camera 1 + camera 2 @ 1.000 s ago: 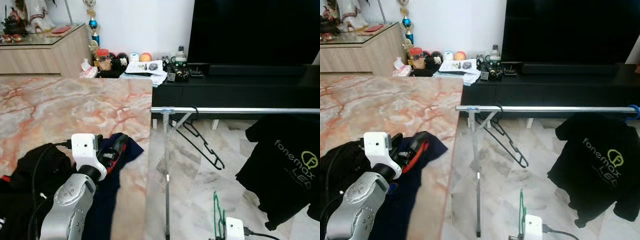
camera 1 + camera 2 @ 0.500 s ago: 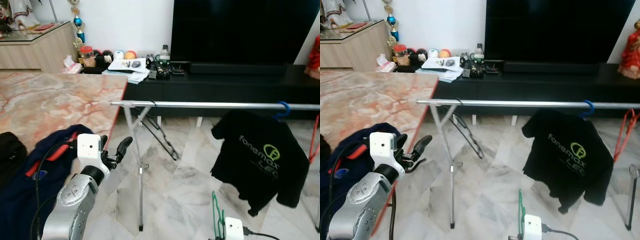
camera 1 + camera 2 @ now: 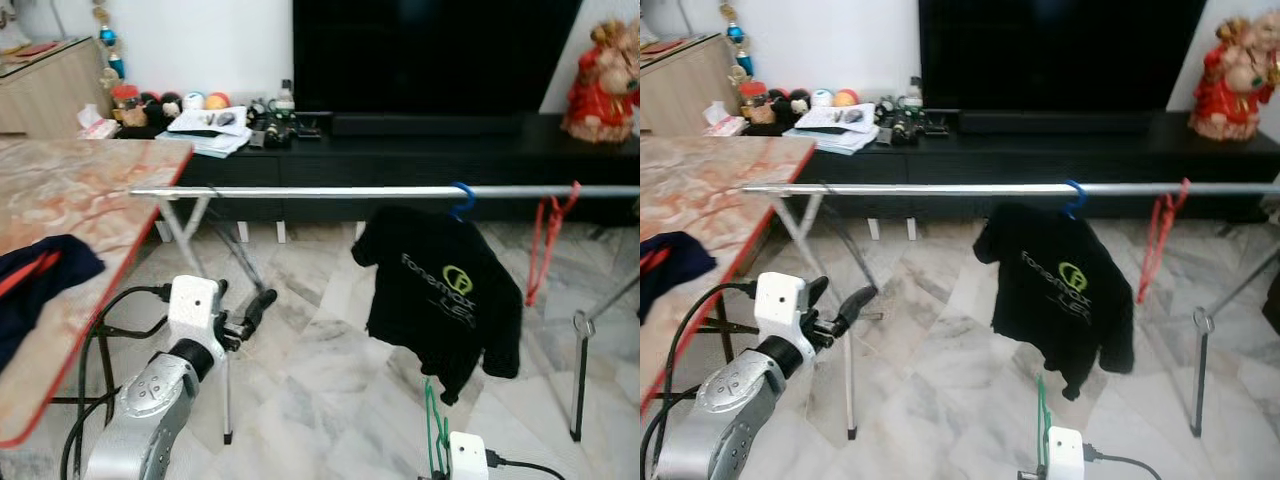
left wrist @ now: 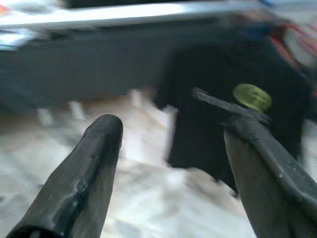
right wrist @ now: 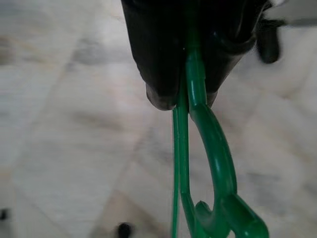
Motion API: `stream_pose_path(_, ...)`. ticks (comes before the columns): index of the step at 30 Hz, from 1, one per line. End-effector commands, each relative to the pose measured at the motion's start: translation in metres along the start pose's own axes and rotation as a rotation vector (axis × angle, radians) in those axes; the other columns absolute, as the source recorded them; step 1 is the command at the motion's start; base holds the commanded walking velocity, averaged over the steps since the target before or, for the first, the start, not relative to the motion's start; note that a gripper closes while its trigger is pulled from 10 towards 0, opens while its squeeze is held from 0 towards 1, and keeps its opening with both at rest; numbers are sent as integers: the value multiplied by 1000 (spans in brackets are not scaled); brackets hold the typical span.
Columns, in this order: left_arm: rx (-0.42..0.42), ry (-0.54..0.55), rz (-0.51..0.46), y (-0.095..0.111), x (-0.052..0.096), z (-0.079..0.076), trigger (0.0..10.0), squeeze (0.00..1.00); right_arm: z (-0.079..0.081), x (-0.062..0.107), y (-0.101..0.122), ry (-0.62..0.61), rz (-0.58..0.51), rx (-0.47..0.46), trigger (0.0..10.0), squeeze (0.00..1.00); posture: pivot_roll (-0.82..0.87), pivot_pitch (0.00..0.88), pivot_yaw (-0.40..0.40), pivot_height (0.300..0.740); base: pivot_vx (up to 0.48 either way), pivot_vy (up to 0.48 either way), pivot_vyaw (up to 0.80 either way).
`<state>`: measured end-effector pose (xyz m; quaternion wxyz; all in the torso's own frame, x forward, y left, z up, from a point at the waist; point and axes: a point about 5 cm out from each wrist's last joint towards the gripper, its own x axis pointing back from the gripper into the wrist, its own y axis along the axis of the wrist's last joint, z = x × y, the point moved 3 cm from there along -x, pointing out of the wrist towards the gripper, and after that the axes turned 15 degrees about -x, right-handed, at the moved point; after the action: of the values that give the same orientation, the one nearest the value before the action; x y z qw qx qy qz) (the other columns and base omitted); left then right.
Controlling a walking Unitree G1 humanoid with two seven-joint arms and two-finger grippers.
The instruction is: Hang hanger
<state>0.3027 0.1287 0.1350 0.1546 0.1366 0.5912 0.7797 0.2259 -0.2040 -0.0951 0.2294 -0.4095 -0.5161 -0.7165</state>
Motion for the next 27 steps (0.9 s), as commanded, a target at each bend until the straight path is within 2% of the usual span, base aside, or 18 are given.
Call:
stream_pose_path(1,-121,-73,45,-9,2,2,10000,0,13,-1,16,51,-46,96,10000,0,96,17,16,740,0,0,0)
stream_pose_path(2,-121,-73,45,-9,2,2,10000,0,13,-1,16,51,-46,96,10000,0,96,17,16,740,0,0,0)
stream_pose_path(3,-185,-124,76,-18,2,0,10000,0,18,-1,23,85,-58,184,10000,0,90,15,16,740,0,0,0)
stream_pose_path(4,-203,-139,85,-20,3,0,10000,0,20,-1,26,98,-62,209,10000,0,90,15,16,740,0,0,0)
stream_pose_path(6,-281,-223,111,-28,4,-5,10000,0,21,0,26,145,-59,339,10000,0,85,14,15,740,0,0,0)
stream_pose_path(7,-335,-277,120,-32,5,-8,10000,0,19,1,19,187,-48,415,10000,0,85,14,15,740,0,0,0)
stream_pose_path(8,-403,-378,132,-37,7,-15,10000,0,21,5,11,289,-30,527,10000,0,83,13,13,740,0,0,0)
stream_pose_path(9,-403,-378,132,-37,7,-15,10000,0,21,5,11,289,-30,527,10000,0,83,13,13,740,0,0,0)
stream_pose_path(14,-482,-573,165,-48,11,-29,10000,0,34,15,20,558,21,743,10000,0,75,13,7,740,0,0,0)
stream_pose_path(15,-505,-652,173,-52,13,-36,10000,0,37,21,28,658,55,862,10000,0,75,13,7,740,0,0,0)
stream_pose_path(16,-508,-683,172,-52,14,-39,10000,0,38,24,32,695,66,929,10000,0,75,13,7,740,0,0,0)
stream_pose_path(19,-512,-734,168,-52,15,-44,10000,0,41,28,41,741,79,975,10000,0,66,15,4,740,0,0,0)
stream_pose_path(24,-545,-914,174,-57,21,-55,10000,0,52,38,54,861,117,1085,10000,0,67,16,-1,740,0,0,0)
stream_pose_path(25,-565,-969,170,-56,20,-58,10000,0,56,43,54,920,145,1121,10000,0,73,13,-8,740,0,0,0)
stream_pose_path(27,-558,-998,157,-52,18,-60,10000,0,60,46,55,965,158,1141,10000,0,72,12,-8,740,0,0,0)
